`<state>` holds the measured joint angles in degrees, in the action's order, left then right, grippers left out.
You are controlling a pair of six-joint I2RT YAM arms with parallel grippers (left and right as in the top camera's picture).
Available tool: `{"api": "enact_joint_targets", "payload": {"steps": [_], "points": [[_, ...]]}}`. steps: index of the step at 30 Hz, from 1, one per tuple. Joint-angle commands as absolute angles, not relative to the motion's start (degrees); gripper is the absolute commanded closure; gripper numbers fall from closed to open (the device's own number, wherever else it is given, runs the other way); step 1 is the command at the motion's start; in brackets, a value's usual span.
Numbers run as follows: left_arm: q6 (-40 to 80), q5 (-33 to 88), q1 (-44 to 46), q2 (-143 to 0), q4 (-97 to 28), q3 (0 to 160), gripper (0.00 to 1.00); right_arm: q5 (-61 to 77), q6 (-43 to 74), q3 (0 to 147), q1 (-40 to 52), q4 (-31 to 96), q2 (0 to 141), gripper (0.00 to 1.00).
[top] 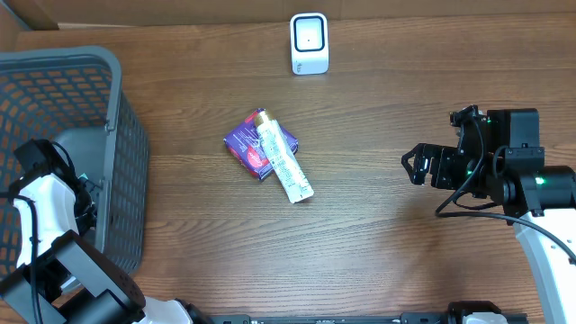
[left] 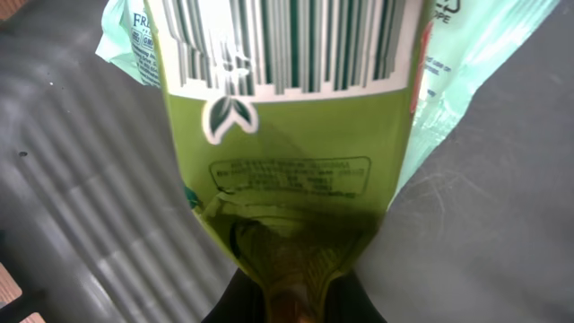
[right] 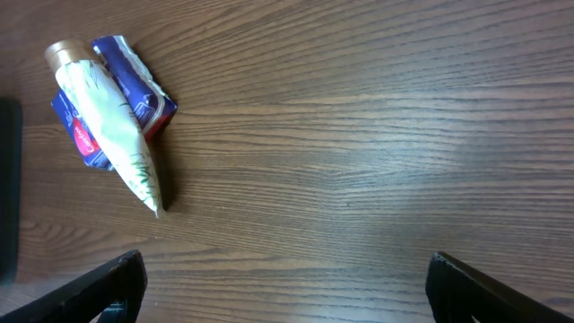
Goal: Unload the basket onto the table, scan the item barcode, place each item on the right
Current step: 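Reach into the basket and grasp the green juice box with left gripper, then carry the green juice box out and place it right of the tube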
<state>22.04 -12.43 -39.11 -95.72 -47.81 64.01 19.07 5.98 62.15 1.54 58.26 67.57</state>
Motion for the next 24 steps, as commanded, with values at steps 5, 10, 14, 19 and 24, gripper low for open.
{"api": "enact_joint_targets", "payload": {"steps": [5, 10, 14, 19, 24], "points": [[19.22, -10.61, -38.54, -95.94, -54.57, 70.91, 0.96, 19.18, 5.91, 63.96, 1.87, 57.6, 67.64, 0.0], [17.5, -9.47, -38.15, -95.7, -65.14, 86.08, 0.96, 19.18, 5.93, 63.96, 1.87, 57.58, 67.64, 0.0], [12.8, -0.93, -37.3, -95.66, -74.32, 102.37, 0.96, 19.18, 5.93, 63.96, 1.87, 57.54, 67.64, 0.0], [9.98, 11.88, -34.98, -95.42, -84.01, 120.77, 0.96, 19.18, 5.93, 63.96, 1.87, 57.58, 67.64, 0.0], [8.32, 23.57, -28.16, -93.93, -92.05, 133.23, 0.96, 19.18, 5.91, 63.96, 1.87, 57.56, 67.64, 0.0]]}}
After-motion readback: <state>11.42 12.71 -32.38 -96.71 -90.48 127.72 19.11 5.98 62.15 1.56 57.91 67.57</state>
